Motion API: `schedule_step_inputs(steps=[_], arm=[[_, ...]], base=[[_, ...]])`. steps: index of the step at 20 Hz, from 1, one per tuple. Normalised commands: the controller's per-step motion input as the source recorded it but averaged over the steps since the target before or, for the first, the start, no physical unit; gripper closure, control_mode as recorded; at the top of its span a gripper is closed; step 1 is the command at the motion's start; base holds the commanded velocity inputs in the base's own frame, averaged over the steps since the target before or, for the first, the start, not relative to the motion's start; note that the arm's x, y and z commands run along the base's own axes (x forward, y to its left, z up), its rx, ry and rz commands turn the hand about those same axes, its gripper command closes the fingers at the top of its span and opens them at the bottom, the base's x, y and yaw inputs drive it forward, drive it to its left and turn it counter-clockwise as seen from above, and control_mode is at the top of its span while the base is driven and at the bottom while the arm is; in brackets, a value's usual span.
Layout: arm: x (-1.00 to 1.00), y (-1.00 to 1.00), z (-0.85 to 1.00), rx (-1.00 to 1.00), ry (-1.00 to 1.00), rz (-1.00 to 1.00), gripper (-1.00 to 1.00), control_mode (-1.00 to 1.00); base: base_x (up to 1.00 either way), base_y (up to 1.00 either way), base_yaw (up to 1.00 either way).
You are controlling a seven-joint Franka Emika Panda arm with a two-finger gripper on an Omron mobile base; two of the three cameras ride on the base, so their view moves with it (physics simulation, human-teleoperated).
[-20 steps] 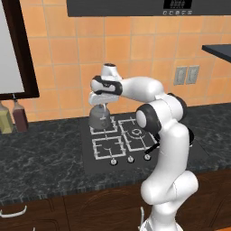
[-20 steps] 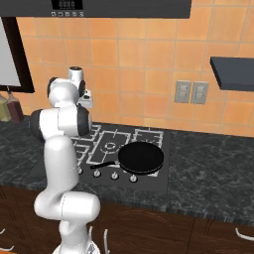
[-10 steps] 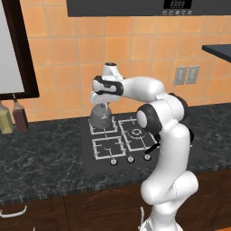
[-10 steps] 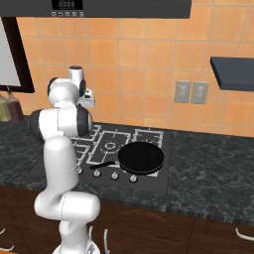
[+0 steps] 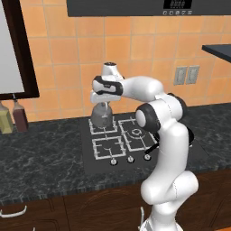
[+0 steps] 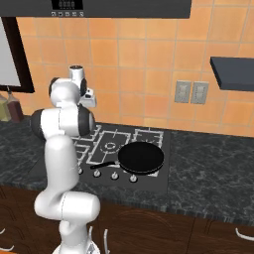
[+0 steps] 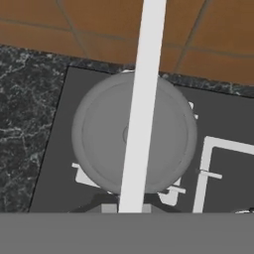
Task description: Pick the kettle from the counter and place it on a stove burner. Then turn the burner on.
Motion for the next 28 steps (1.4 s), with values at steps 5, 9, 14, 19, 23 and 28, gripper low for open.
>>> schedule_step_inputs(steps=[5, 9, 14, 19, 23, 28], arm=[[0.01, 0.00, -0.14, 0.00, 0.04, -0.03, 1.00, -1.00], [0.00, 0.00, 0.00, 0.00, 0.00, 0.00, -1.00, -1.00], [0.00, 0.00, 0.00, 0.00, 0.00, 0.00, -1.00, -1.00], [0.00, 0.00, 0.00, 0.00, 0.00, 0.00, -1.00, -1.00], [-0.11, 0.03, 0.29, 0.00, -0.01, 0.00, -1.00, -1.00], [-0.87, -0.01, 0.27, 0.00, 0.00, -0.02, -1.00, -1.00]], base=[[0.00, 0.00, 0.00], [0.00, 0.00, 0.00], [0.00, 0.00, 0.00], [0.00, 0.00, 0.00], [0.00, 0.00, 0.00], [0.00, 0.00, 0.00]])
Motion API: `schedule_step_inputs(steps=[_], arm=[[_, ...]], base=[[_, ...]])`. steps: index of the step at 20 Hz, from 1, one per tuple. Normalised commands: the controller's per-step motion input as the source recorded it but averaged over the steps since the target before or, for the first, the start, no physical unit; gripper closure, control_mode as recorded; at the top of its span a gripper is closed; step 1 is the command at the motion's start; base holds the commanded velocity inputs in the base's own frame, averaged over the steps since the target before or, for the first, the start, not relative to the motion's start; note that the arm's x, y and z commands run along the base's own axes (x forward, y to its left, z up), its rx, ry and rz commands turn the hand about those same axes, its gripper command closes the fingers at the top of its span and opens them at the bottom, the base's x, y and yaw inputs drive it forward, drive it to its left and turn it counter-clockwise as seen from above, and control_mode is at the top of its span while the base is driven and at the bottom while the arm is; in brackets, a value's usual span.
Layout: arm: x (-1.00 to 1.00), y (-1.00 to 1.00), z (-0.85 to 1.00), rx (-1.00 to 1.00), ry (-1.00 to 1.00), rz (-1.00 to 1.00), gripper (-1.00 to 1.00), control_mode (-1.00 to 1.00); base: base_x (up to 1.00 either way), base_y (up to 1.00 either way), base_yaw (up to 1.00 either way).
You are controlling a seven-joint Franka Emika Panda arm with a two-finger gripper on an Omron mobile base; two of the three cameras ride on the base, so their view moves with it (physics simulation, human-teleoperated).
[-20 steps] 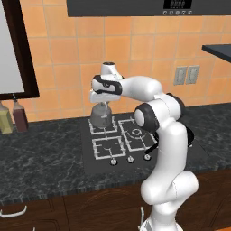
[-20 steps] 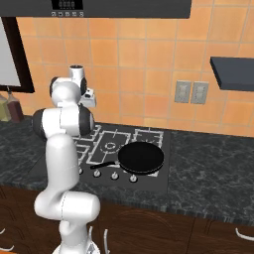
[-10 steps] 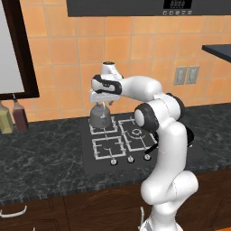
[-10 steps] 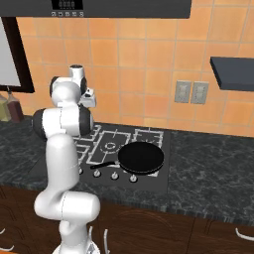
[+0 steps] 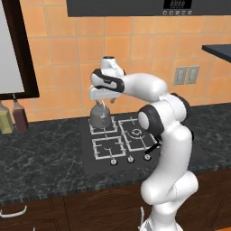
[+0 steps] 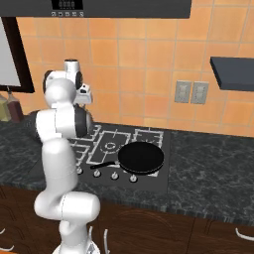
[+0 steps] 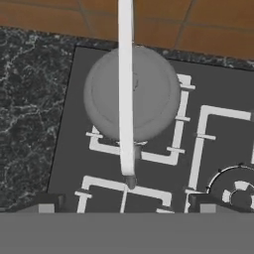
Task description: Pick the kettle from the counter and place it on a stove burner. Then turn the burner on.
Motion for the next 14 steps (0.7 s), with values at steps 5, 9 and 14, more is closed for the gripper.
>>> schedule_step_inputs(steps=[5, 9, 14], arm=[[-1.00, -0.18, -0.03, 0.00, 0.00, -0.04, -1.00, -1.00], [-1.00, -0.39, -0.27, 0.00, 0.00, -0.09, -1.00, -1.00], [-1.00, -0.41, -0.17, 0.00, 0.00, -0.11, -1.00, -1.00]], base=[[0.00, 0.00, 0.00], [0.00, 0.00, 0.00], [0.00, 0.00, 0.00]])
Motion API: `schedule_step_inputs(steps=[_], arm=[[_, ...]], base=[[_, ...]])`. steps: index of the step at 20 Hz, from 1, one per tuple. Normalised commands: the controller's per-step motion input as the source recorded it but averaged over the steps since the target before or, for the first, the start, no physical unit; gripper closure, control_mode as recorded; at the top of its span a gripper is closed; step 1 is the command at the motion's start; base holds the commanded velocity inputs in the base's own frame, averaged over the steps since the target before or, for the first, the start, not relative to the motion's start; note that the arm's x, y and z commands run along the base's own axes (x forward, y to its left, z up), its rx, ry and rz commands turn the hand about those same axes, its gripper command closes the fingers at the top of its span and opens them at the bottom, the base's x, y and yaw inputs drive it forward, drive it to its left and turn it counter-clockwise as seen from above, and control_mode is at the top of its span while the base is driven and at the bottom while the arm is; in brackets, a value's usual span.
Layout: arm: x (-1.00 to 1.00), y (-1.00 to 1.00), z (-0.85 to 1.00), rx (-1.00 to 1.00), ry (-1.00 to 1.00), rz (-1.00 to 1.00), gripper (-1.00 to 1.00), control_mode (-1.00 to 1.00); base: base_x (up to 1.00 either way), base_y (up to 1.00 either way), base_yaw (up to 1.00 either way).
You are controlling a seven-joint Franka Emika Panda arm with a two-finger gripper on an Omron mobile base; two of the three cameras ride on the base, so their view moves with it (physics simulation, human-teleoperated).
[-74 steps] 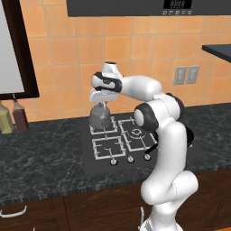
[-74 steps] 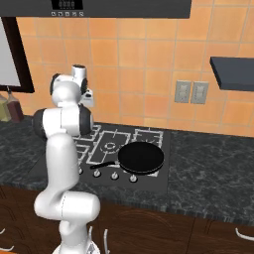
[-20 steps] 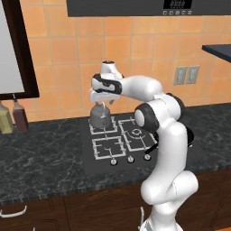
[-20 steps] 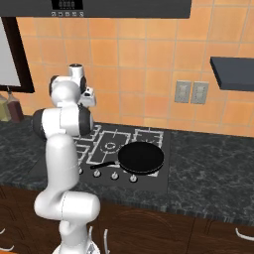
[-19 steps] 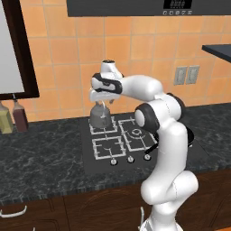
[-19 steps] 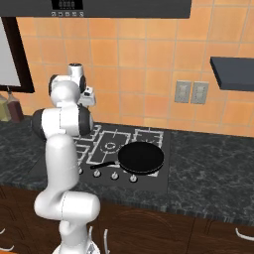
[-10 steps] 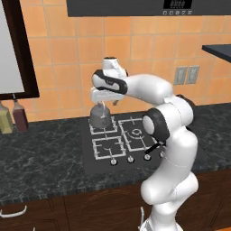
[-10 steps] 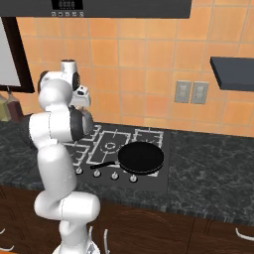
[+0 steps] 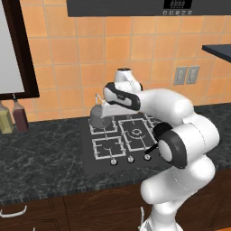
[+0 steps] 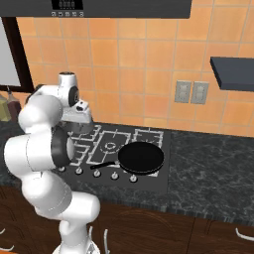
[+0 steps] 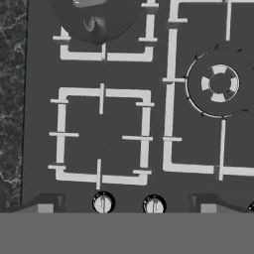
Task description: Pick the kettle from the counter and place it on a stove burner. Then turn the burner on.
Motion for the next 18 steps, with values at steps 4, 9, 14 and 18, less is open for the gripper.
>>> schedule_step_inputs(steps=[4, 9, 14, 18], arm=[[-0.91, -0.12, -0.11, 0.00, 0.00, -0.03, -1.00, -1.00], [-0.67, 0.00, -0.24, 0.00, 0.00, 0.00, -1.00, -1.00], [-0.32, -0.09, -0.21, 0.00, 0.01, 0.00, -1.00, -1.00], [-0.09, -0.18, -0.23, 0.00, 0.07, 0.00, -1.00, -1.00]], base=[[0.00, 0.00, 0.00], [0.00, 0.00, 0.00], [0.00, 0.00, 0.00], [0.00, 0.00, 0.00]])
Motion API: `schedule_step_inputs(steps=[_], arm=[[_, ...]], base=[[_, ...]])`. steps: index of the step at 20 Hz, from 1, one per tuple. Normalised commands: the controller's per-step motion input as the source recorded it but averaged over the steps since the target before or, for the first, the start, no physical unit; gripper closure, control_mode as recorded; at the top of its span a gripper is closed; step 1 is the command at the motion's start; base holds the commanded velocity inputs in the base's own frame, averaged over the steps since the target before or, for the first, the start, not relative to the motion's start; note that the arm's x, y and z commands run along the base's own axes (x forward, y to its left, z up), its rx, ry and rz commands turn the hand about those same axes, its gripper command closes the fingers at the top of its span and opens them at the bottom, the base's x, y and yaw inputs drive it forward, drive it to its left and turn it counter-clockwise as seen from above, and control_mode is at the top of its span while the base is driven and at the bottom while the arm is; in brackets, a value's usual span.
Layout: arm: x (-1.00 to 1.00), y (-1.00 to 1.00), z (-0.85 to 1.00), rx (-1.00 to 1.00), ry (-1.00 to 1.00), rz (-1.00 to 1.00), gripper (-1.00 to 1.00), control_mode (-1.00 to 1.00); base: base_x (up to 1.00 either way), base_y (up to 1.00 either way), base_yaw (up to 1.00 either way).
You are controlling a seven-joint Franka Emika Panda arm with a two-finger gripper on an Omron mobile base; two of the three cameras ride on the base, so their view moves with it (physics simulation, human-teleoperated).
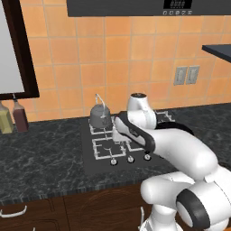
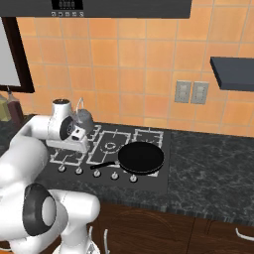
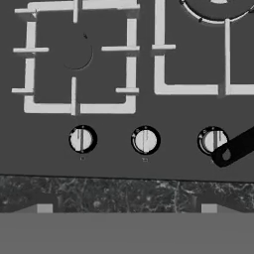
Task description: Pick the kettle from the counter and place it on a stove burner. Then turn the burner on.
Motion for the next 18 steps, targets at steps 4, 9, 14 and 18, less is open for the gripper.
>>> schedule_step_inputs(steps=[4, 9, 14, 18], arm=[[0.00, -0.28, -0.29, -0.01, 0.14, 0.00, -1.00, -1.00], [0.14, -0.04, 0.01, -0.14, 0.26, 0.00, -1.00, -1.00], [0.31, 0.13, 0.19, -0.15, 0.32, 0.04, -1.00, -1.00], [0.00, 0.00, -0.41, 0.00, 0.00, 0.00, -1.00, -1.00]], base=[[0.00, 0.00, 0.00], [0.00, 0.00, 0.00], [0.00, 0.00, 0.00], [0.00, 0.00, 0.00]])
